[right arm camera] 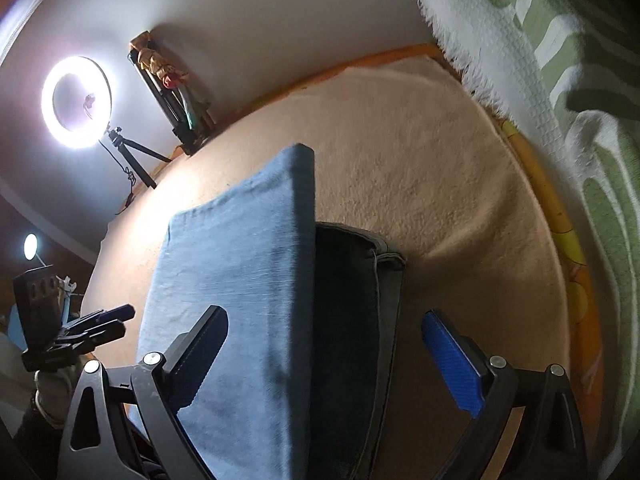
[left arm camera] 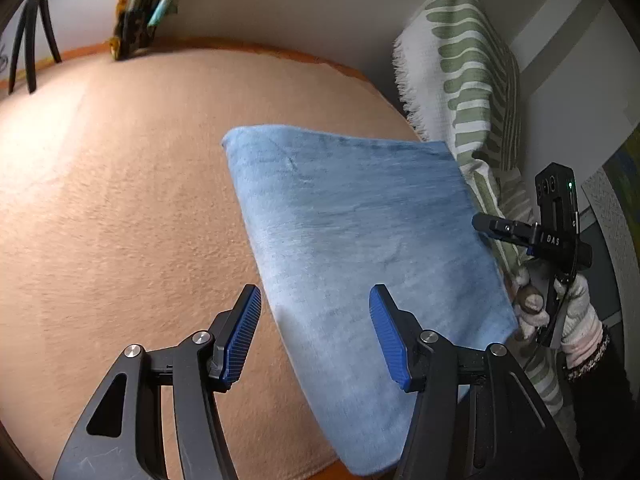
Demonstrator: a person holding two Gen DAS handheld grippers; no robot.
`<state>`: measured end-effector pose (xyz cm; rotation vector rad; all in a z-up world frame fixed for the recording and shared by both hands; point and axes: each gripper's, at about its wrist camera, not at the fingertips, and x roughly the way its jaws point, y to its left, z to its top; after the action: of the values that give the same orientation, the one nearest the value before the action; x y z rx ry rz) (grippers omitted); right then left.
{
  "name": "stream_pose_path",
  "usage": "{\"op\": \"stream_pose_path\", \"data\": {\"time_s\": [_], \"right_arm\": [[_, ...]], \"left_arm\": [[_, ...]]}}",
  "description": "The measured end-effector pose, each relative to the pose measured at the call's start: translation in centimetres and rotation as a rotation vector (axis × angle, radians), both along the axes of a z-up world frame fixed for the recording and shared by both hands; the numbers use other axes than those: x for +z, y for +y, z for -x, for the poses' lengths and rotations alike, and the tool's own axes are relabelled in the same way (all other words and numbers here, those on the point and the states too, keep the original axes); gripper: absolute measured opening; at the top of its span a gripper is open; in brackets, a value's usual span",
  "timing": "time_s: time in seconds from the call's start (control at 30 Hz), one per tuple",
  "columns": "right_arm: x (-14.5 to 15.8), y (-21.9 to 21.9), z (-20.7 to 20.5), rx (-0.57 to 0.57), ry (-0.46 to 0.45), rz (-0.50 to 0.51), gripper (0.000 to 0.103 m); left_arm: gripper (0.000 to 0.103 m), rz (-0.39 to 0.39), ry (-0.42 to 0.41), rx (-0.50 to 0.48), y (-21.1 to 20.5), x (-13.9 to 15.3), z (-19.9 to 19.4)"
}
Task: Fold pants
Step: 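Grasp the folded jeans edge with the left gripper while the right gripper grasps it too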
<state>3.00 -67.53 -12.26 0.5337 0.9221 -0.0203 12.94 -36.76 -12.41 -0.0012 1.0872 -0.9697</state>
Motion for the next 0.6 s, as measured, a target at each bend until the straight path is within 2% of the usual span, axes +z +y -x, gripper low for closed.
{"op": "stream_pose_path", "data": {"time_s": [0.23,0.5,0.53,0.6], "right_arm": [[-2.1,-0.2,-1.3,0.060,0.013,-0.062,0.099],[-2.2,-0.2,-1.6,0.112,-0.040,-0.069,0.100],[-2.2,-0.1,-1.5,0.118,-0.048,-0.064,0.099],[-2.3,0.1,-1.4,0.155,-0.064,-0.110,0.085]], "left_arm": [[0.056,-0.013,0.028,0.018,-0.7,-1.7,-0.9],[0.056,0.008,0.036,0.026,-1.2,-2.2,-1.5],[0.056,0.014,0.039,0.026,-1.3,-2.2,-1.6],[0.056,0.031,0.047,0.030,-1.2,-2.3,-1.7]]}}
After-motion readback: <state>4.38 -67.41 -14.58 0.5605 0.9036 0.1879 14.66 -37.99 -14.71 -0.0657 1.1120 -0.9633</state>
